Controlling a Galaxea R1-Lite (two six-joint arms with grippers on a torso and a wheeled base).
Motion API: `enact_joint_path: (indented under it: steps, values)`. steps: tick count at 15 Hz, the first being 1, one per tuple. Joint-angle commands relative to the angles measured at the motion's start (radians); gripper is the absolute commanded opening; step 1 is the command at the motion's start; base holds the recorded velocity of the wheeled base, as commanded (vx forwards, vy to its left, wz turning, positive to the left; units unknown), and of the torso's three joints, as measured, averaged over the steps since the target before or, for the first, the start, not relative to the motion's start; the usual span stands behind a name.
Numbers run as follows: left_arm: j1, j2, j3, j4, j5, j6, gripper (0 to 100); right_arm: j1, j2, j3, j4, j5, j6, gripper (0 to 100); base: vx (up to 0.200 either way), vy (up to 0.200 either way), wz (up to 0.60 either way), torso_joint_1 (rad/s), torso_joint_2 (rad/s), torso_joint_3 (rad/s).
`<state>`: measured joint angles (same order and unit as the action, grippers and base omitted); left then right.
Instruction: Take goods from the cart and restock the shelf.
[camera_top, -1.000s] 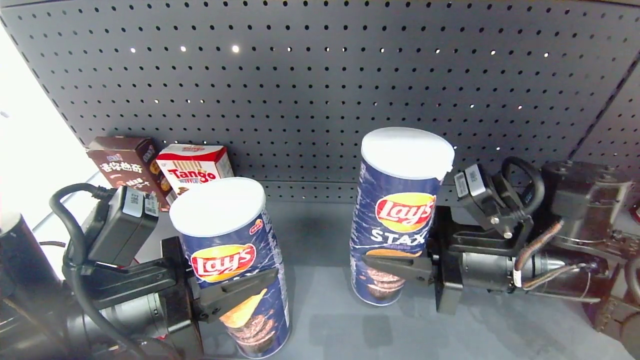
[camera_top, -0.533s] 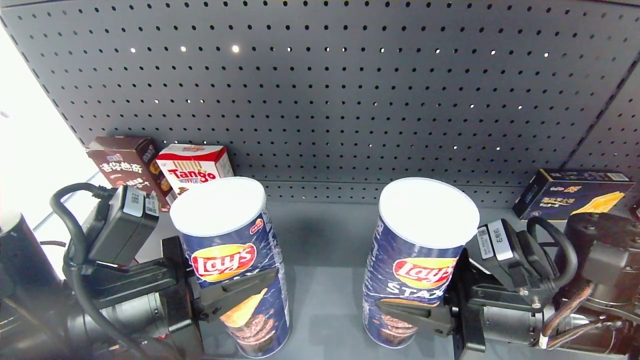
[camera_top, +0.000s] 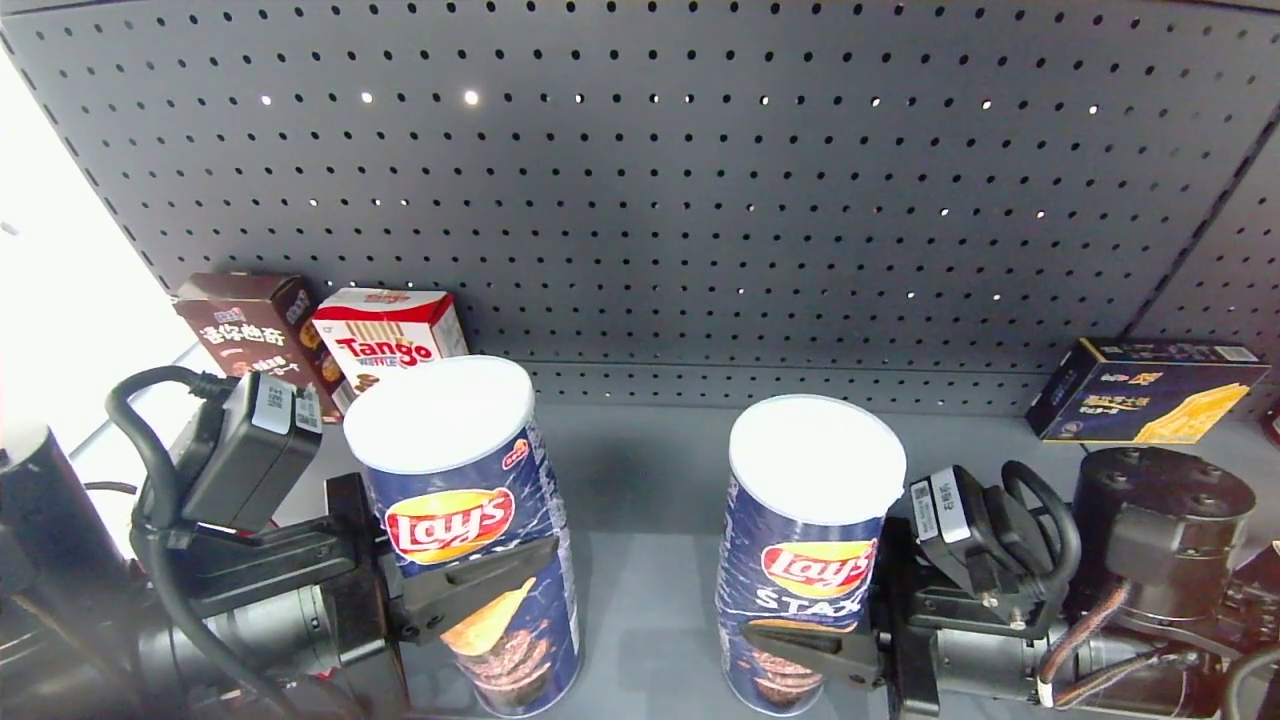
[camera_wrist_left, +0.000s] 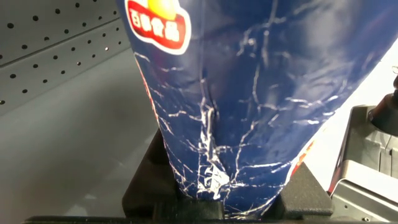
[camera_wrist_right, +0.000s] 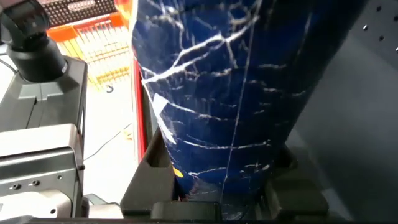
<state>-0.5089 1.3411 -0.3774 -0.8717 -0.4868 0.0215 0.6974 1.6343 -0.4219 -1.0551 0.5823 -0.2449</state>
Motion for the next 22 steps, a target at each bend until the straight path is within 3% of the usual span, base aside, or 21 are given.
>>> enact_joint_path:
  steps: [1, 2, 7, 13, 15, 18, 20, 22]
  values:
    - [0.0, 0.001, 0.002, -0.001, 0.001, 0.0, 0, 0.002, 0.022, -0.001, 0.0, 0.001, -0.002, 0, 0.0, 0.0, 0.0, 0.0, 0.0, 0.0]
    - [0.0, 0.0, 0.003, -0.001, -0.001, 0.0, 0, 0.002, 0.024, 0.005, 0.0, -0.001, -0.01, 100, 0.0, 0.0, 0.0, 0.0, 0.0, 0.0]
    - [-0.002, 0.001, 0.008, -0.001, -0.004, 0.0, 0, -0.01, -0.082, 0.063, 0.0, -0.041, -0.007, 100, 0.0, 0.0, 0.0, 0.0, 0.0, 0.0]
    - [-0.003, -0.003, 0.006, -0.001, -0.006, 0.0, 0, -0.193, -0.476, 0.193, 0.056, -0.044, -0.001, 100, 0.0, 0.0, 0.0, 0.0, 0.0, 0.0]
    - [-0.003, -0.005, 0.006, -0.003, -0.006, 0.0, 0, -0.269, -0.605, 0.207, 0.142, -0.045, 0.01, 100, 0.0, 0.0, 0.0, 0.0, 0.0, 0.0]
    - [-0.008, -0.008, 0.003, -0.003, -0.006, 0.002, 0, -0.432, -0.907, 0.181, 0.437, -0.102, 0.136, 100, 0.0, 0.0, 0.0, 0.0, 0.0, 0.0]
    - [-0.01, -0.01, 0.0, -0.006, -0.006, 0.002, 0, -0.477, -1.039, 0.189, 0.541, -0.139, 0.161, 100, 0.0, 0.0, 0.0, 0.0, 0.0, 0.0]
    - [-0.008, -0.019, -0.001, -0.009, -0.006, 0.002, 0, -0.523, -1.266, 0.203, 0.771, -0.188, 0.161, 100, 0.0, 0.0, 0.0, 0.0, 0.0, 0.0]
